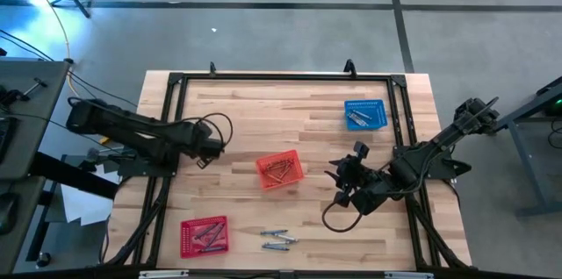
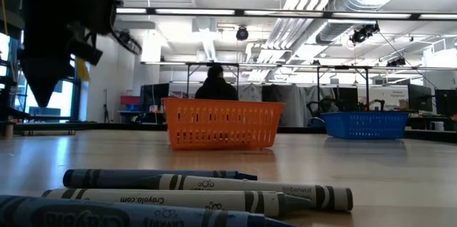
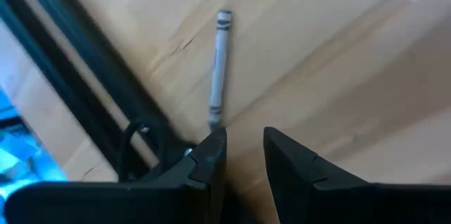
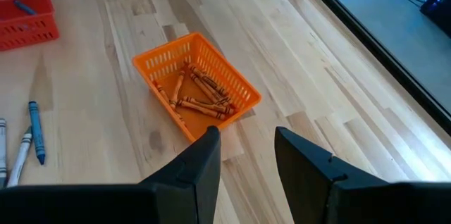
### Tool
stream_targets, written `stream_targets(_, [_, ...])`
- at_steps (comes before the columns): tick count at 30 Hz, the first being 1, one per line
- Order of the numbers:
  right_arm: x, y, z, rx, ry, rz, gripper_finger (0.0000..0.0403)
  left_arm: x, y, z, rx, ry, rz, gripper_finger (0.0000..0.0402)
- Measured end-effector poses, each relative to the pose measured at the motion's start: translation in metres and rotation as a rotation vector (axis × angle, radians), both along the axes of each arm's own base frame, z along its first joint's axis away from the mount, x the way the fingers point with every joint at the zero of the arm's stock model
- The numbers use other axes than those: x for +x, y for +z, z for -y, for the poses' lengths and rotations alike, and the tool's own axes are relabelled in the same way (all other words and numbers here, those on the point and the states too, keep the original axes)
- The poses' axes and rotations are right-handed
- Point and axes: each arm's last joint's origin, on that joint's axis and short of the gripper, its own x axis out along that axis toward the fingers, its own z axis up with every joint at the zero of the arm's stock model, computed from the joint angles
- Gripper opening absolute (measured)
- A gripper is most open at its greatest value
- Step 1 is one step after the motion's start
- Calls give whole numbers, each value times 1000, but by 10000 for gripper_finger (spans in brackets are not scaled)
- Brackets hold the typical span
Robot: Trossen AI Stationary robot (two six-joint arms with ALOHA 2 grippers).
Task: Sort crayons
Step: Put the top gray crayon into the blue bin
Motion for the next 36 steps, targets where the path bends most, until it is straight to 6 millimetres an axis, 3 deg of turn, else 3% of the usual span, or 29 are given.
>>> stream_targets(10, [0, 0, -1, 23, 8, -9, 129, -1, -16, -25, -16, 41, 33, 110])
stream_targets(22, [-2, -2, 1, 2, 9, -41, 129, -2, -17, -55, 12, 213, 88, 150])
stream_targets(36, [-6, -5, 3, -30, 12, -94, 129, -14, -19, -81, -174, 357, 115, 150])
